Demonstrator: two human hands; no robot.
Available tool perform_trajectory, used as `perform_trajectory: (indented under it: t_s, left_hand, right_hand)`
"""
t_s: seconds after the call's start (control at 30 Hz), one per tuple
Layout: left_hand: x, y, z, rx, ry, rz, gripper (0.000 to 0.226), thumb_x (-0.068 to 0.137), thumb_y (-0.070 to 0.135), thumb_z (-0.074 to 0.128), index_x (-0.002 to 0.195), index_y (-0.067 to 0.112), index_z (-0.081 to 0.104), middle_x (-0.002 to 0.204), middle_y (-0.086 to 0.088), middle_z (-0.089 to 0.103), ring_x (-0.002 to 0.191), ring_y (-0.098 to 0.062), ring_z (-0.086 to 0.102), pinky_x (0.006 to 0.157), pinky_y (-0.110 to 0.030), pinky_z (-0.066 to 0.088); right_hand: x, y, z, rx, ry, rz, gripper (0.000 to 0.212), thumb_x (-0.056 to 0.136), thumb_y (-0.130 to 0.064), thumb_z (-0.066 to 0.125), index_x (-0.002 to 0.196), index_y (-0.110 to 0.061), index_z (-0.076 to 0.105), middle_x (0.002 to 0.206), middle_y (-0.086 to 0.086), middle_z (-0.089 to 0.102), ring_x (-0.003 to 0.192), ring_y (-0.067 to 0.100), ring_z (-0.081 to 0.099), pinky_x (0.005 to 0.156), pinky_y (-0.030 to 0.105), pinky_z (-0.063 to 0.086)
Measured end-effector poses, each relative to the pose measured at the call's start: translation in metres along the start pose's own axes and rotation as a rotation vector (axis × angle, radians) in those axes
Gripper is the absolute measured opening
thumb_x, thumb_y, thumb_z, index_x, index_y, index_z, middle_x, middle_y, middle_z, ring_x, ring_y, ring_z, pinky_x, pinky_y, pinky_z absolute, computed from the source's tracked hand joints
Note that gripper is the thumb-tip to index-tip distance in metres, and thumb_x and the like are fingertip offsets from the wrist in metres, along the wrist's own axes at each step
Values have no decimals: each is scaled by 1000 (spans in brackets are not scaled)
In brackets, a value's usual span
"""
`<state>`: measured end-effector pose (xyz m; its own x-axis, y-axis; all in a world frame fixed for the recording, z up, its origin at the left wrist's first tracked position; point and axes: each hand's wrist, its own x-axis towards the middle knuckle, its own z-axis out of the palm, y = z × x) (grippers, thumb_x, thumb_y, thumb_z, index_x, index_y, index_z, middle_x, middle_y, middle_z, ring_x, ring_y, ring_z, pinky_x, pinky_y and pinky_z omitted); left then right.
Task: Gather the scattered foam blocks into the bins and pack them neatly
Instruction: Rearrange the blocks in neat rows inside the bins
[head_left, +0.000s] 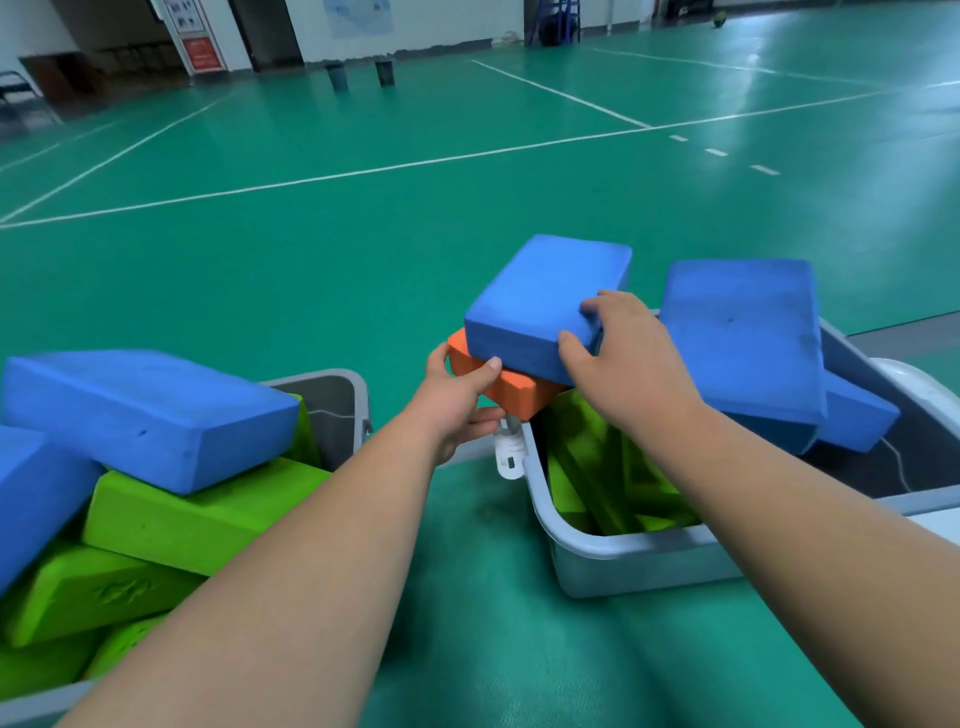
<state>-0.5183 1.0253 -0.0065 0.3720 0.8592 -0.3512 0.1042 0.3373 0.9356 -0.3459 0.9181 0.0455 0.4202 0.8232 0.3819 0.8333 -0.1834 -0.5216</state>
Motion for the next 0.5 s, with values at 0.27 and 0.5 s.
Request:
perform_trajectory:
  t_s: [0.27, 0.5]
  left_hand:
    - [-3, 9, 7, 156, 120, 6, 49, 109, 48, 39, 155, 43, 21, 129, -3, 60, 83, -25, 80, 80, -48, 65]
    - [-2, 12, 14, 135, 176, -23, 44, 109, 48, 34, 147, 26, 38, 126, -4, 59, 76, -28, 79, 73, -42, 66]
  right_hand:
    - [-11, -4, 16, -1, -71, -72, 66, 95, -39, 59, 154, -13, 43, 163, 6, 31, 150, 17, 28, 117, 31, 30]
    - [-11, -8, 16, 48, -96, -53, 64, 94, -32, 57, 155, -18, 42, 165, 3, 25, 149, 16, 28, 117, 33, 33]
